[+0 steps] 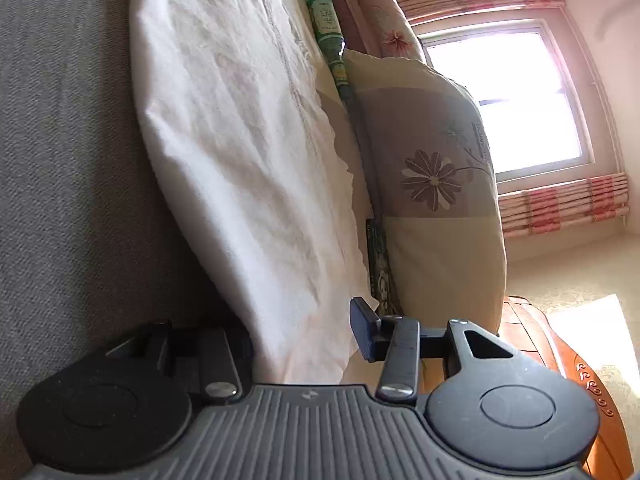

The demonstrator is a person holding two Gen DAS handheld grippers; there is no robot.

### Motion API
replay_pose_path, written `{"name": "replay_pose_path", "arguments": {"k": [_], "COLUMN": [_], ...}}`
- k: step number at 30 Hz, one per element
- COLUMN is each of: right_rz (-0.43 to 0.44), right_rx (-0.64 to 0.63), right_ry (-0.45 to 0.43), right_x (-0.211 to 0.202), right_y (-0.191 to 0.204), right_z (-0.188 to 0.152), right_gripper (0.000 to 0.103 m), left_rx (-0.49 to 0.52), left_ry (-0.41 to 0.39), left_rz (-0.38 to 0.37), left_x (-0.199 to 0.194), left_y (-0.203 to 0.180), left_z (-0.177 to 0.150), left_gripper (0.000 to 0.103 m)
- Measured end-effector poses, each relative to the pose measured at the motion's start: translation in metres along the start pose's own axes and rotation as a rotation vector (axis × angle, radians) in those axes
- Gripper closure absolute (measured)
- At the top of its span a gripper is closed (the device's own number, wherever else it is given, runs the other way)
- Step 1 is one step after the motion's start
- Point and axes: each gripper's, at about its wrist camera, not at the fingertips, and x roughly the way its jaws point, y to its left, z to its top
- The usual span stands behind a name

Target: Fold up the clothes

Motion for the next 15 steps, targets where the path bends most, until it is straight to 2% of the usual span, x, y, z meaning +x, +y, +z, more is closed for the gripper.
{"name": "replay_pose_path", "arguments": {"k": [2, 5, 7, 8, 10, 11, 13, 15], "right_rz": [-0.013, -0.024, -0.022, -0.009, 0.021, 0.023, 0.018, 0.005], "right_rx": [0.019, 0.02, 0.015, 0.021, 0.018, 0.002, -0.02, -0.011], "right_ry": [0.01, 0.005, 0.005, 0.012, 0.019, 0.023, 0.027, 0.024], "right_x": [0.007, 0.011, 0.014, 0.017, 0.022, 0.02, 0.017, 0.013], "right_y": [-0.004, -0.003, -0.003, -0.004, -0.004, 0.001, 0.007, 0.005], "right_z": [0.0, -0.001, -0.001, 0.001, 0.002, 0.001, 0.001, 0.001], "right_gripper": [0.052, 0.053, 0.056, 0.059, 0.083, 0.09, 0.096, 0.096], "left_rx": [-0.002, -0.006, -0.009, -0.013, -0.028, -0.031, -0.03, -0.029], "left_ry": [0.012, 0.017, 0.016, 0.017, 0.025, 0.027, 0.027, 0.027], "left_rz": [0.01, 0.01, 0.006, 0.003, -0.013, -0.02, -0.025, -0.03], "left_x": [0.008, 0.012, 0.013, 0.013, 0.011, 0.011, 0.009, 0.008], "left_y": [0.002, -0.001, -0.003, -0.005, -0.005, -0.005, -0.005, -0.004], "left_z": [0.003, 0.005, 0.005, 0.005, 0.004, 0.004, 0.001, -0.002], "left_gripper": [0.044, 0.055, 0.068, 0.071, 0.081, 0.084, 0.095, 0.097]}}
